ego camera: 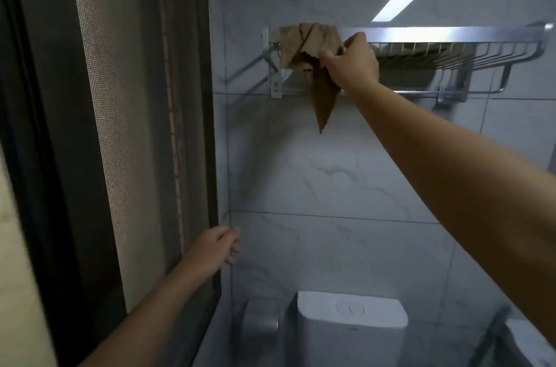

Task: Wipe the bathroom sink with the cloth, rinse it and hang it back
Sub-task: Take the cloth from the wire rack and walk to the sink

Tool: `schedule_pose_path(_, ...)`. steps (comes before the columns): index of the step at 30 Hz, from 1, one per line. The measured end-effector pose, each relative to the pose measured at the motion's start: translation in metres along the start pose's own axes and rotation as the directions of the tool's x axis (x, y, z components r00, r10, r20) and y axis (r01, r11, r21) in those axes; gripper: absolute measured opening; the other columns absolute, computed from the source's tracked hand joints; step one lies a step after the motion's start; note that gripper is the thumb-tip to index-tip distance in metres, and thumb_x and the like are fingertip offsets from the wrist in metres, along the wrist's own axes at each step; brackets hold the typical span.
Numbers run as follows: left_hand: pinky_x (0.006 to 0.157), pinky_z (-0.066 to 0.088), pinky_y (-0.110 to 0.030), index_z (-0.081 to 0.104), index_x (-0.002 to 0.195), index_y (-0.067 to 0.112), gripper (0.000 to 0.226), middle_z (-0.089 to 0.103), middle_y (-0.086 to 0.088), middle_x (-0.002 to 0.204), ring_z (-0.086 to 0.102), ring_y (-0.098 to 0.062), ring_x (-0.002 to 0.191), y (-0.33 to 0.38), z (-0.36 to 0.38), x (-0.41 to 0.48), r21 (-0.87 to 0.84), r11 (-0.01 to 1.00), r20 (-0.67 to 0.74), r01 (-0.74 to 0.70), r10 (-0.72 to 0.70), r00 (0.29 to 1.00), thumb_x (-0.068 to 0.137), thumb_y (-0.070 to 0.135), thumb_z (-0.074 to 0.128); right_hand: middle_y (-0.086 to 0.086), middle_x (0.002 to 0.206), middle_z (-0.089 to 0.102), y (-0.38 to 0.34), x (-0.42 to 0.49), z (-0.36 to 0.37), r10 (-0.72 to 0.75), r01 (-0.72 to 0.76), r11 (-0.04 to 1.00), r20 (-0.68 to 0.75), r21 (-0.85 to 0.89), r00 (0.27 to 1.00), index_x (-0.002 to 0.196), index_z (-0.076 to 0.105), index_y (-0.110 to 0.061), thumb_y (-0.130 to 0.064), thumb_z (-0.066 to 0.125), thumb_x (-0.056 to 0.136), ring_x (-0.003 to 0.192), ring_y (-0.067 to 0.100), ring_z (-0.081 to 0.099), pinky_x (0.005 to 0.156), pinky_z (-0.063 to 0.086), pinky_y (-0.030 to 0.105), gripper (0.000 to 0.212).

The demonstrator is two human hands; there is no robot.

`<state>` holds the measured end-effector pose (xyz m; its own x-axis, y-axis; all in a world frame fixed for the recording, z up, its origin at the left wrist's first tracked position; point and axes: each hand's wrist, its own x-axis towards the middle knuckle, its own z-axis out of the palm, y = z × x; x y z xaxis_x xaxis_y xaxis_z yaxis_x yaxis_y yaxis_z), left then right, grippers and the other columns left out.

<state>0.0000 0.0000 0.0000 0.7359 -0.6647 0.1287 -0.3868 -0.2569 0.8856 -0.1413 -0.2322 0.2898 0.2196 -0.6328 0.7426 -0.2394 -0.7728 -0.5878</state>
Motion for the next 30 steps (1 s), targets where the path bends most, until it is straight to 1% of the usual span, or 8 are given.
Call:
schedule_pose_path(2,0.060,0.044,-0.027,0.069,0.098,0.006,0.033,0.072,-0.011,0.095,0.064,-0.019,0.066,-0.001,-0.002,-0.002,0.019,1.000,-0.005,0.011,-0.011,1.000,0.105,0.029,0.047,0.002,0.100,0.061,-0.004,0.004,0.003,0.027,-0.027,1.000,0.006,0.011,1.000,0.113,0.051,-0.015,-0.053,0.062,0.085,0.090,0.020,0.063,0.064,0.046,0.030,0.048)
schedule_pose_path(7,0.067,0.048,-0.029,0.069,0.098,0.010,0.032,0.073,-0.011,0.098,0.068,-0.020,0.072,-0.008,-0.004,-0.010,0.021,0.999,0.014,0.030,-0.030,0.999,0.105,0.033,0.047,0.002,0.096,0.063,-0.014,0.015,0.013,0.071,-0.071,0.997,-0.006,-0.012,0.997,0.116,0.051,-0.014,-0.060,0.062,0.082,0.082,0.019,0.065,0.074,0.059,0.038,0.058)
schedule_pose_path(11,0.057,0.045,-0.021,0.069,0.100,0.003,0.033,0.073,-0.015,0.100,0.064,-0.018,0.069,-0.010,-0.001,-0.017,-0.006,0.998,-0.006,0.060,-0.060,0.998,0.105,0.029,0.048,0.004,0.086,0.064,-0.011,0.023,0.007,0.041,-0.045,0.993,-0.036,-0.112,0.999,0.098,0.058,-0.012,-0.037,0.060,0.083,0.074,0.020,0.064,0.061,0.051,0.033,0.029)
schedule_pose_path(14,0.052,0.045,-0.016,0.069,0.099,0.004,0.034,0.073,-0.015,0.099,0.064,-0.019,0.070,-0.009,0.001,-0.027,-0.016,0.997,-0.011,0.072,-0.072,0.997,0.105,0.030,0.049,0.001,0.070,0.059,-0.008,0.018,0.002,-0.003,0.002,0.997,-0.020,-0.074,1.000,0.080,0.059,-0.015,-0.030,0.056,0.080,0.069,0.021,0.062,0.061,0.051,0.033,0.014)
schedule_pose_path(16,0.049,0.045,-0.013,0.069,0.100,0.001,0.034,0.072,-0.017,0.100,0.063,-0.021,0.069,-0.008,0.002,-0.032,-0.021,0.997,-0.022,0.072,-0.073,0.997,0.106,0.027,0.048,-0.001,0.068,0.057,-0.011,0.009,-0.002,-0.061,0.061,0.998,-0.004,-0.002,0.998,0.082,0.061,-0.015,-0.027,0.058,0.083,0.068,0.017,0.061,0.061,0.052,0.031,0.012)
schedule_pose_path(20,0.044,0.043,-0.009,0.069,0.097,0.000,0.032,0.071,-0.021,0.099,0.060,-0.021,0.065,-0.004,0.010,-0.051,-0.043,0.996,-0.043,0.080,-0.082,0.996,0.106,0.023,0.048,-0.003,0.075,0.062,-0.014,-0.030,-0.022,-0.110,0.092,0.984,0.117,0.149,0.987,0.084,0.062,-0.016,-0.024,0.063,0.086,0.069,0.011,0.064,0.063,0.056,0.027,0.009)
schedule_pose_path(24,0.050,0.046,-0.015,0.070,0.098,0.002,0.033,0.072,-0.017,0.098,0.061,-0.020,0.066,-0.010,0.024,-0.072,-0.065,0.991,-0.027,0.115,-0.117,0.993,0.105,0.025,0.048,0.002,0.085,0.068,0.004,-0.097,-0.048,-0.095,-0.011,0.935,0.279,0.354,0.956,0.090,0.063,-0.012,-0.025,0.066,0.091,0.074,0.012,0.070,0.061,0.055,0.021,0.013)
schedule_pose_path(30,0.058,0.044,-0.025,0.070,0.089,0.008,0.030,0.073,-0.011,0.090,0.064,-0.021,0.068,-0.071,0.070,-0.148,-0.121,0.955,-0.041,0.271,-0.277,0.960,0.105,0.024,0.050,0.017,0.082,0.068,0.110,-0.273,-0.059,0.079,-0.276,0.910,0.524,0.310,0.848,0.082,0.061,-0.005,-0.022,0.063,0.091,0.066,0.017,0.061,0.059,0.048,0.034,0.020)
